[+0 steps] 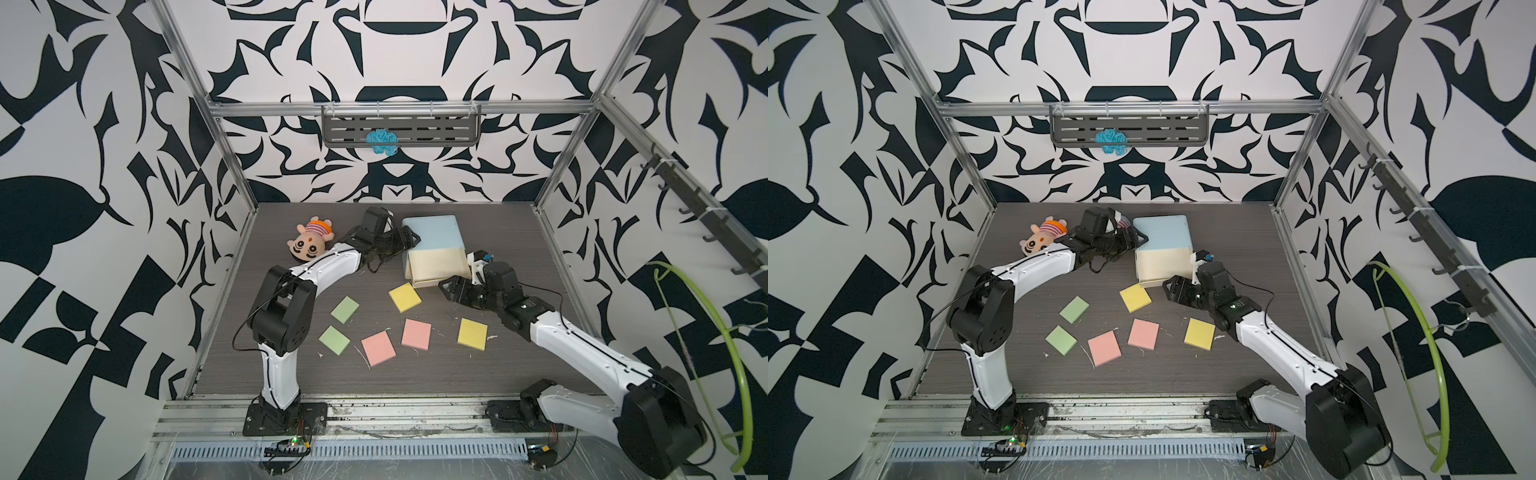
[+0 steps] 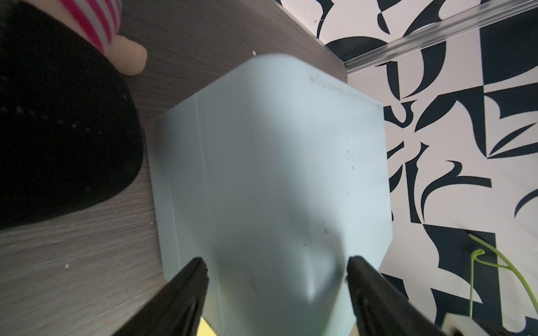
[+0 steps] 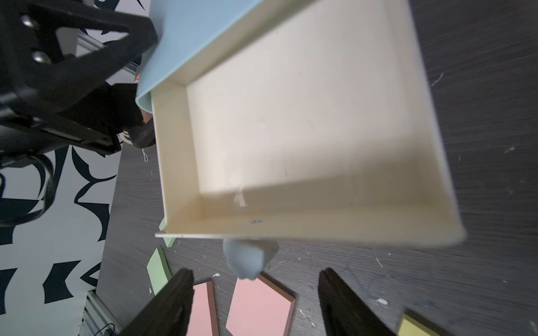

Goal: Please put the sticky notes in the drawer by color
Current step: Open the drawer in the storage box.

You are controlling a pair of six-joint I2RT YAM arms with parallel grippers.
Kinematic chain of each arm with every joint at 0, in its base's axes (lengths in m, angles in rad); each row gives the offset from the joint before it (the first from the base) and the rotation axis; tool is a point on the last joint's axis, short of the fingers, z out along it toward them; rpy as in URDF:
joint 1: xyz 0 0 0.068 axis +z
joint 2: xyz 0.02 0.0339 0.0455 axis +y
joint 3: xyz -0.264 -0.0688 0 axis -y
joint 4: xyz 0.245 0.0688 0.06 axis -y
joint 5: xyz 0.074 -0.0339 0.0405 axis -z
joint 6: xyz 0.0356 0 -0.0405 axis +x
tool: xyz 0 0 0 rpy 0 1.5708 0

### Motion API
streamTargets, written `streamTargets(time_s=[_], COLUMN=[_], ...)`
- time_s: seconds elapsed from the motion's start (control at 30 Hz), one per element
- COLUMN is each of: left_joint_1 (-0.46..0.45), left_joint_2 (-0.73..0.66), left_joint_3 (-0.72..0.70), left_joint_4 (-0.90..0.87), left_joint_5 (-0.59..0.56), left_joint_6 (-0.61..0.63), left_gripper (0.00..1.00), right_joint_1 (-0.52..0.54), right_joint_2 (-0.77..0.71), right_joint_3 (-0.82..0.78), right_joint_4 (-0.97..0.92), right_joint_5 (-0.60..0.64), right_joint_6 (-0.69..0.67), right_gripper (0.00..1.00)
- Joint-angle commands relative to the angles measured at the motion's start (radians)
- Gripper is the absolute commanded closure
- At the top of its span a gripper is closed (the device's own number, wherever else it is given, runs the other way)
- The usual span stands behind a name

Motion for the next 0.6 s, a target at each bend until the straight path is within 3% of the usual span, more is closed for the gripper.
streamTargets(time_s=[0.0, 0.13, 0.23, 0.43, 0.57], left_joint_1=[-0.002, -0.003, -0.003, 0.008, 0.105], left_joint_2=[-0.068, -0.163, -0.272, -0.507, -0.608], left_joint_3=[0.016, -0.039, -0.107, -0.269, -0.319], left_joint_4=[-0.035, -0.04, -0.081, -0.257, -0.403], left_joint_5=[-0.009, -0.043, -0.093, -0.335, -0.327], left_joint_6=[0.036, 0.104, 0.236, 0.55, 0.616], left_gripper=[0.09, 0.04, 0.01, 0.01, 0.01], right_joint_1=[0.003, 0.002, 0.004, 0.039, 0.128], right_joint_2=[-0.062, -0.138, -0.167, -0.141, -0.069], right_joint_3=[0.03, 0.038, 0.065, 0.134, 0.213], right_joint_4=[-0.089, -0.161, -0.204, -0.17, -0.162], right_joint_5=[0.02, 0.01, -0.017, -0.112, -0.119], right_joint_6=[-0.055, -0.105, -0.177, -0.37, -0.531], right_gripper=[0.26, 0.26, 0.26, 0.26, 0.23])
